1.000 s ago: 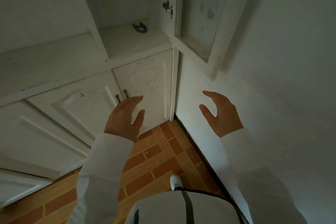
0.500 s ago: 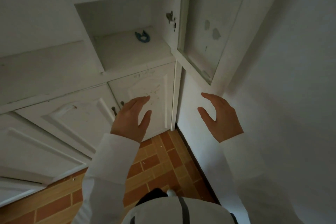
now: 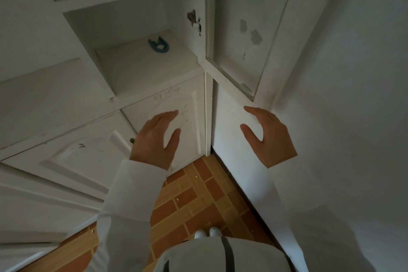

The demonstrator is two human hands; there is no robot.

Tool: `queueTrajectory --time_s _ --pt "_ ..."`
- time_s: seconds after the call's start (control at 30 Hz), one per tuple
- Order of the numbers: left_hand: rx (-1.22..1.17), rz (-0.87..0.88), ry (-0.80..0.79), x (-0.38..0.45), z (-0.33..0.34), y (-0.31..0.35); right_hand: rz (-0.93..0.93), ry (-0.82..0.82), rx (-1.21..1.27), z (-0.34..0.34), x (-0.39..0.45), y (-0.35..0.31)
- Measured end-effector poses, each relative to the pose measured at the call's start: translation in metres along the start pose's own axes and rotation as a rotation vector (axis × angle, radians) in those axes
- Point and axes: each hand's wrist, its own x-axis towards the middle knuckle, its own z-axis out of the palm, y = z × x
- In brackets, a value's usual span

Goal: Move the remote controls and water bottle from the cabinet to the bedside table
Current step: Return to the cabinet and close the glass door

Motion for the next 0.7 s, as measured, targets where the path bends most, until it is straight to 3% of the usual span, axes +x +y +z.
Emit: queueTrajectory --time_s 0.4,0.7 --pt "-0.048 0.123 -0.057 0.040 0.020 0.023 0.010 0.151 -0.032 -0.023 0.007 0.004" --pt "-0.131 0.324 0.061 0.126 0.019 0.083 -0.129 0.522 -0.049 -0.090 0.053 -0.012"
